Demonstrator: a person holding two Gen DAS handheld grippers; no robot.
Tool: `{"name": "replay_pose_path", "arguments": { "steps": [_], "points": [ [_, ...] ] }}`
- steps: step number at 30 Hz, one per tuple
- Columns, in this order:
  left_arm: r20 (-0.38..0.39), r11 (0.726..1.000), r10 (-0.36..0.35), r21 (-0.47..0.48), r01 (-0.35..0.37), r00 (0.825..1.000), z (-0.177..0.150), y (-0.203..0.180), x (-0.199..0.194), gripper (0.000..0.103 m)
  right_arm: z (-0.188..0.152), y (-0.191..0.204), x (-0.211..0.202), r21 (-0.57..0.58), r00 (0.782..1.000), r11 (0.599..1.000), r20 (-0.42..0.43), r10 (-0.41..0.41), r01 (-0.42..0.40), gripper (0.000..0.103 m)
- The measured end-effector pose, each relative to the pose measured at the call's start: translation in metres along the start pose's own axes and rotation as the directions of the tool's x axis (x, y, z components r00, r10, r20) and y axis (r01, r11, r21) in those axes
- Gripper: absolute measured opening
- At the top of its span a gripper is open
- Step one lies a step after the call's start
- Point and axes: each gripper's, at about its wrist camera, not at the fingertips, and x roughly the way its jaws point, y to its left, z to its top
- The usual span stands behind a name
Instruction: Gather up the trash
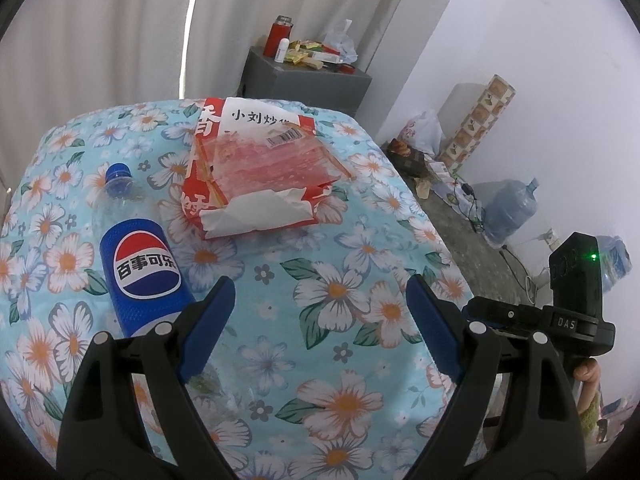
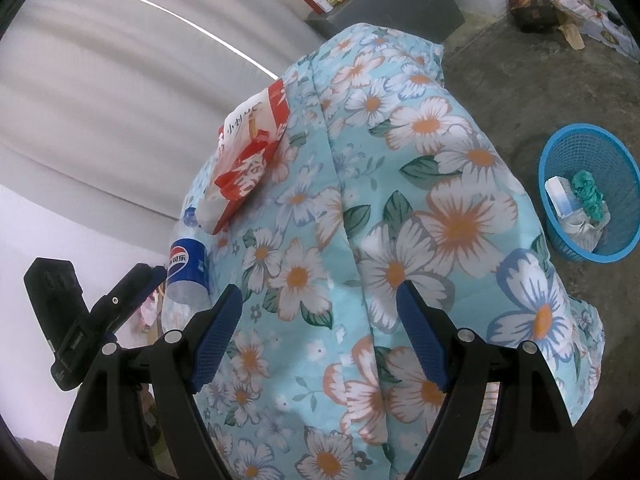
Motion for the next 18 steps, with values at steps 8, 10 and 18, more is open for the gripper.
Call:
{"name": "replay_pose_path", "arguments": {
  "steps": [8, 10, 18],
  "points": [
    [0.001, 1.000, -0.001, 0.001, 0.001, 1.000, -0.0005, -0.0002, -0.0001, 0.083, -0.0010, 0.0014, -0.0006, -0.004, 1.000, 1.000, 0.003, 0.005, -0.005, 0.077],
    [0.000, 1.000, -0.001, 0.001, 0.001, 1.000, -0.0005, -0.0008, -0.0005, 0.083, -0.0012, 0.0016, -0.0004, -0.005, 1.000, 1.000, 0.004, 0.005, -0.005, 0.077],
    [0.002, 1.000, 0.000, -0.001, 0.000, 1.000, -0.0008, -0.0028, -0.0017, 0.083, -0.0019, 0.0029, -0.0024, -0.007, 1.000, 1.000, 0.005, 0.009, -0.009, 0.077]
  ]
}}
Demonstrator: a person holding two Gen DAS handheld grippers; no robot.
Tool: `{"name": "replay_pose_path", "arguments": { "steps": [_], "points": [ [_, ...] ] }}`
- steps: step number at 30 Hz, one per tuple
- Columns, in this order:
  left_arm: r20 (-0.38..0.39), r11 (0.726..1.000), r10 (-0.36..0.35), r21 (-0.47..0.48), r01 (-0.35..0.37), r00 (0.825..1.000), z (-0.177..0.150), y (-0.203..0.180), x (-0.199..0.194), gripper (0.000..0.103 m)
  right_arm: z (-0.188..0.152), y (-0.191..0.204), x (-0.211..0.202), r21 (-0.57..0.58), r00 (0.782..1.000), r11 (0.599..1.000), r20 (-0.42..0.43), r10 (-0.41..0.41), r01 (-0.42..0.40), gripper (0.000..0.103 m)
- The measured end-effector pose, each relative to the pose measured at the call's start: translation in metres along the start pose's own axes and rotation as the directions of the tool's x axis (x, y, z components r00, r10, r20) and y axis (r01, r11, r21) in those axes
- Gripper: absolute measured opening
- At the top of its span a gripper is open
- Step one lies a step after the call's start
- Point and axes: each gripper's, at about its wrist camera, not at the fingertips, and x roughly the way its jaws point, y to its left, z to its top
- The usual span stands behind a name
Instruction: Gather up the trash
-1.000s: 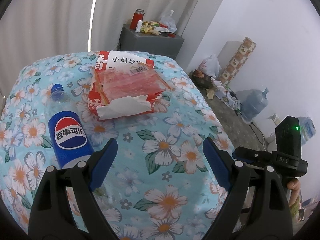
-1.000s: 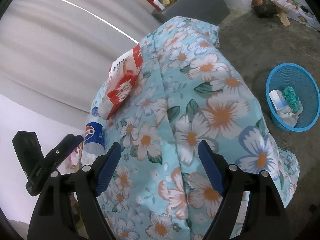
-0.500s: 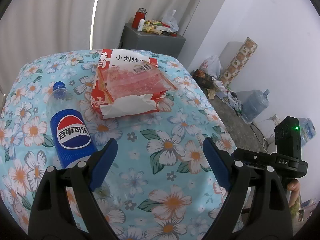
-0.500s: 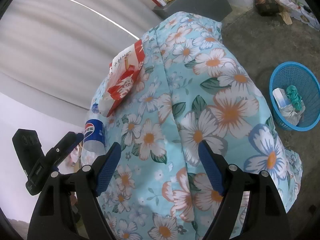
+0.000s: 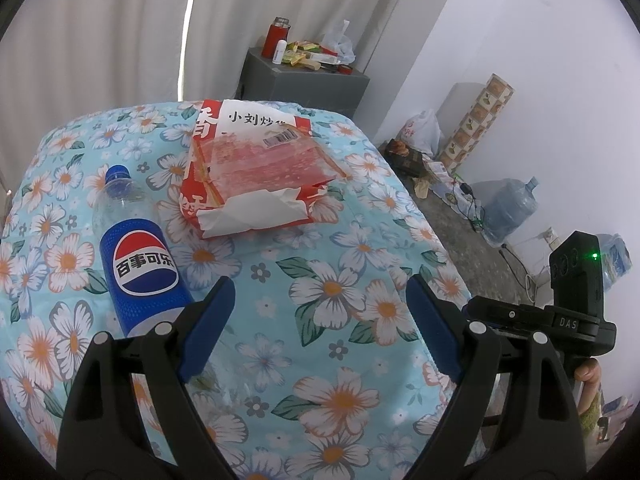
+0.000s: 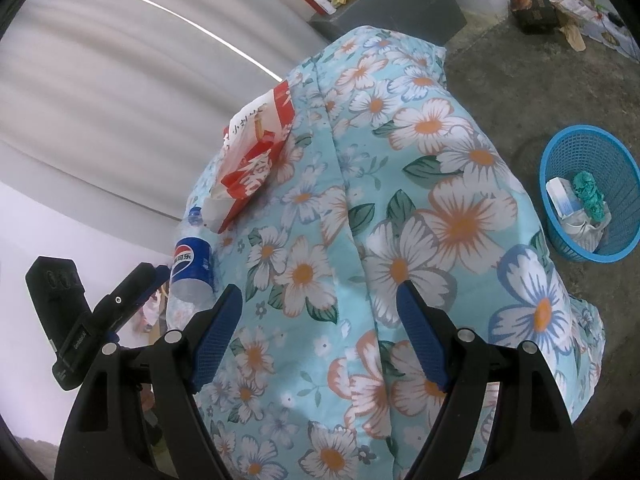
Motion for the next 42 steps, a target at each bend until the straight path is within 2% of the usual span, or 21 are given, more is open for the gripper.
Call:
{"name": "replay_pose_path", "arguments": {
  "steps": [32, 42],
  "points": [
    [0.008, 1.000, 0.004, 0.001, -0.004, 1.000, 0.001, 0.004, -0.006, 0.083, -0.003, 0.003, 0.000, -0.005, 0.999, 0.999, -0.005, 0.035, -0.035, 0.077],
    [0.050, 0.998, 0.061, -0.019, -0.060, 0.997, 0.001, 0.013, -0.020, 0.083, 0.008, -0.009, 0.001, 0.045, 0.995, 0.994, -0.014, 0.096, -0.096, 0.077]
  ]
}}
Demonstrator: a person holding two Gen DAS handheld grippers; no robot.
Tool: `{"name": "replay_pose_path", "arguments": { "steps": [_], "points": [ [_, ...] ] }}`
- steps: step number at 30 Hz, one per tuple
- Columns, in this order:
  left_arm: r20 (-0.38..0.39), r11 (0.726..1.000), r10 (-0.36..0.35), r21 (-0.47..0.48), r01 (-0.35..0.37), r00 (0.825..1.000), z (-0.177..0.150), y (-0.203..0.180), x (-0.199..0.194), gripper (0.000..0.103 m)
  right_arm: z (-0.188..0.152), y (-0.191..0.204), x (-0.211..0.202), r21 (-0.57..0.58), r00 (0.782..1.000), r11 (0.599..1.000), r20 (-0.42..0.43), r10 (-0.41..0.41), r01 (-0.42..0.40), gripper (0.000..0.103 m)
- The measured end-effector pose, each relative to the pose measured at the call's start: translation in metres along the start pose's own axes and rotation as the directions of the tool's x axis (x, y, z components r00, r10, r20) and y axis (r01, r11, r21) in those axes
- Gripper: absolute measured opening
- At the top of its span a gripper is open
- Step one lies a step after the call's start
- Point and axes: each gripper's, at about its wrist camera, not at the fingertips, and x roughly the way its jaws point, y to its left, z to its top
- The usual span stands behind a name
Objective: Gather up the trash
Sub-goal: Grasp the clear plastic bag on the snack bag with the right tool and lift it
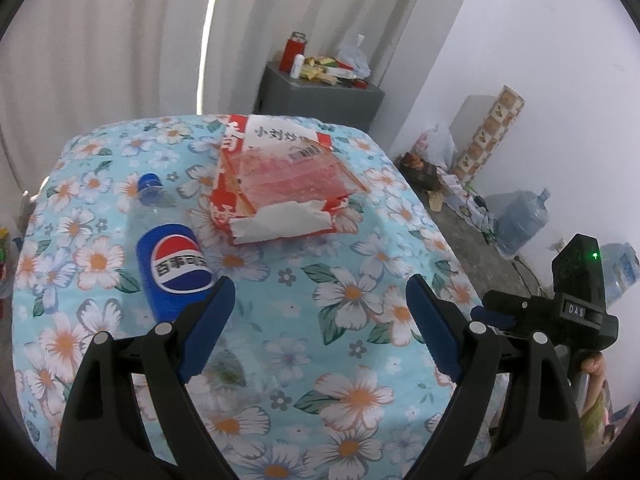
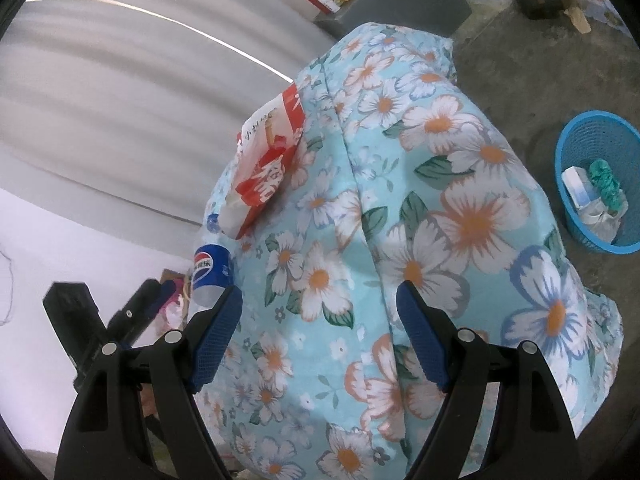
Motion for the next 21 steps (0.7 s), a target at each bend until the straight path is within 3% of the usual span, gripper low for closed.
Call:
{"name": "replay_pose_path", "arguments": {
  "steps": [10, 14, 16, 21],
  "points": [
    [0.069, 0.998, 0.056, -0.024, -0.054, 0.996, 0.003, 0.026, -0.012, 0.083, 0.028, 0.023, 0.035, -0.001, 0.994, 0.996, -0.064, 0.090, -0.090, 0.077],
    [0.087, 0.998, 0.052, -0.046, -0.048, 0.995, 0.008, 0.036, -0.010, 0.083, 0.051, 0.045, 0.045, -0.054, 0.995, 0.994, -0.041, 0.092, -0.094, 0.077],
    [0.099, 0.998, 0.047, -0.049, -0.042, 0.994, 0.011, 0.038, -0.008, 0.077, 0.068, 0.054, 0.050, -0.075, 0.996, 0.993, -0.015, 0.093, -0.094, 0.077],
    [0.101, 0.999, 0.019, -0.046, -0.015, 0.995, 0.014, 0.038, -0.001, 0.067, 0.101, 0.071, 0.070, -0.122, 0.999, 0.992, 0.017, 0.041, -0.038, 0.062]
  ]
}}
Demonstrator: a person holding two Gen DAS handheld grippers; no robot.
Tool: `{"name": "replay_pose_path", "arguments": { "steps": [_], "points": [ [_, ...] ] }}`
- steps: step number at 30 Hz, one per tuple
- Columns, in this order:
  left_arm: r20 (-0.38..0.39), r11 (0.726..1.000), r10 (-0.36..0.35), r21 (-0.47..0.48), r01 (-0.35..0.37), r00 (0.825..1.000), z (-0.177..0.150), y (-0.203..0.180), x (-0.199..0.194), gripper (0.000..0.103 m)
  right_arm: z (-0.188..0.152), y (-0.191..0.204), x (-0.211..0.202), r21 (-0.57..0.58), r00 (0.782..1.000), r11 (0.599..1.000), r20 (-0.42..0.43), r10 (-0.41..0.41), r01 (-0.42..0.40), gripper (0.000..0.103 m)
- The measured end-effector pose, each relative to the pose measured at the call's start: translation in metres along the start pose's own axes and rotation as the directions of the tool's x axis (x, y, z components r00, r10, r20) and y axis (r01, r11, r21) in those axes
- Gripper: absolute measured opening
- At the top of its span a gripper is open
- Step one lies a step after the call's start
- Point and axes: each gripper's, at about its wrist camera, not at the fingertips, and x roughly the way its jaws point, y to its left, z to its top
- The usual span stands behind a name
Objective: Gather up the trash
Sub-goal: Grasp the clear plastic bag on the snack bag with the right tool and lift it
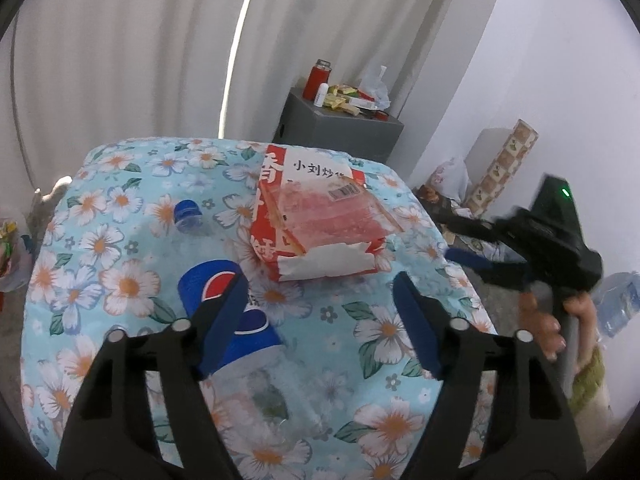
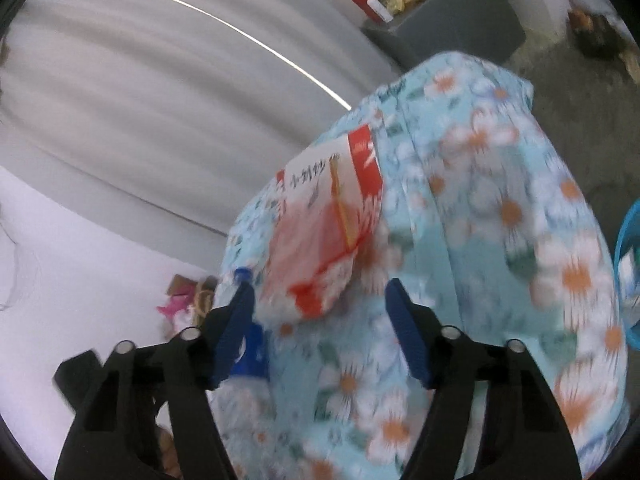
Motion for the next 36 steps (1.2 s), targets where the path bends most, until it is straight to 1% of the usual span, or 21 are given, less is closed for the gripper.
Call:
{"name": "replay_pose_path", "arguments": {
  "steps": [1, 3, 7, 8, 11, 12, 13, 15, 19, 23, 25, 27, 28, 29, 30, 31, 33, 36],
  "points": [
    [-0.002, 1.000, -0.010, -0.001, 0.010, 1.000, 0.000, 0.000, 0.002, 0.064, 0.006, 0.004, 0.006, -0.024, 1.000, 0.999, 0.007, -0.030, 0.030, 0.060],
    [-0.007, 1.000, -0.022, -0.001, 0.022, 1.000, 0.000, -0.001, 0.005, 0.059, 0.015, 0.008, 0.016, -0.054, 0.998, 0.996, 0.008, -0.064, 0.065, 0.058],
    [-0.009, 0.999, -0.040, -0.001, 0.040, 0.999, 0.000, -0.001, 0.008, 0.049, 0.029, 0.010, 0.035, -0.073, 0.996, 0.993, 0.001, -0.094, 0.094, 0.054],
    [-0.009, 0.999, -0.045, -0.005, 0.045, 0.999, 0.001, 0.000, 0.009, 0.047, 0.032, 0.010, 0.040, -0.075, 0.995, 0.992, -0.002, -0.099, 0.099, 0.053],
    [-0.009, 0.999, -0.051, -0.011, 0.051, 0.999, 0.000, 0.001, 0.009, 0.044, 0.037, 0.008, 0.051, -0.076, 0.995, 0.992, -0.028, -0.098, 0.096, 0.039],
    [-0.009, 0.999, -0.052, -0.014, 0.051, 0.999, -0.001, 0.002, 0.010, 0.043, 0.037, 0.007, 0.051, -0.074, 0.995, 0.993, -0.034, -0.090, 0.087, 0.030],
    [-0.010, 0.998, -0.054, -0.016, 0.054, 0.998, -0.001, 0.002, 0.010, 0.042, 0.037, 0.007, 0.051, -0.070, 0.996, 0.995, -0.040, -0.074, 0.071, 0.018],
    [-0.010, 0.998, -0.057, -0.017, 0.057, 0.998, -0.001, 0.003, 0.009, 0.042, 0.035, 0.008, 0.048, -0.067, 0.998, 0.997, -0.042, -0.047, 0.044, 0.006],
    [-0.008, 0.998, -0.060, -0.023, 0.060, 0.998, -0.003, 0.004, 0.008, 0.039, 0.030, 0.014, 0.033, -0.079, 1.000, 0.997, -0.018, -0.005, 0.004, 0.004],
    [0.000, 0.997, -0.066, -0.030, 0.066, 0.998, -0.005, 0.004, 0.003, 0.038, 0.027, 0.019, 0.016, -0.073, 0.999, 0.996, 0.001, 0.043, -0.043, 0.003],
    [0.001, 0.997, -0.067, -0.029, 0.067, 0.998, -0.006, 0.002, 0.001, 0.038, 0.027, 0.021, 0.010, -0.079, 0.999, 0.996, 0.014, 0.038, -0.036, 0.004],
    [0.000, 0.997, -0.071, -0.030, 0.071, 0.998, -0.006, 0.002, 0.000, 0.038, 0.030, 0.018, 0.015, -0.059, 0.999, 0.997, -0.015, 0.046, -0.047, 0.005],
    [0.000, 0.997, -0.071, -0.030, 0.071, 0.998, -0.007, 0.001, -0.001, 0.038, 0.033, 0.017, 0.021, -0.048, 0.998, 0.998, -0.036, 0.042, -0.044, 0.010],
    [0.002, 0.997, -0.070, -0.030, 0.070, 0.998, -0.007, 0.001, -0.002, 0.038, 0.035, 0.018, 0.026, -0.048, 0.998, 0.998, -0.052, 0.034, -0.037, 0.017],
    [0.003, 0.997, -0.069, -0.030, 0.069, 0.998, -0.008, 0.001, -0.003, 0.038, 0.038, 0.019, 0.034, -0.056, 0.997, 0.998, -0.071, 0.026, -0.030, 0.038],
    [0.002, 0.997, -0.067, -0.033, 0.067, 0.998, -0.008, 0.002, -0.004, 0.038, 0.040, 0.020, 0.041, -0.065, 0.997, 0.998, -0.078, 0.013, -0.018, 0.051],
    [0.002, 0.997, -0.063, -0.039, 0.063, 0.998, -0.009, 0.004, -0.006, 0.038, 0.045, 0.023, 0.055, -0.089, 0.995, 0.996, -0.098, -0.022, 0.013, 0.052],
    [0.002, 0.997, -0.058, -0.042, 0.058, 0.998, -0.010, 0.007, -0.008, 0.038, 0.054, 0.022, 0.082, -0.112, 0.986, 0.991, -0.141, -0.089, 0.073, 0.052]
  ]
}}
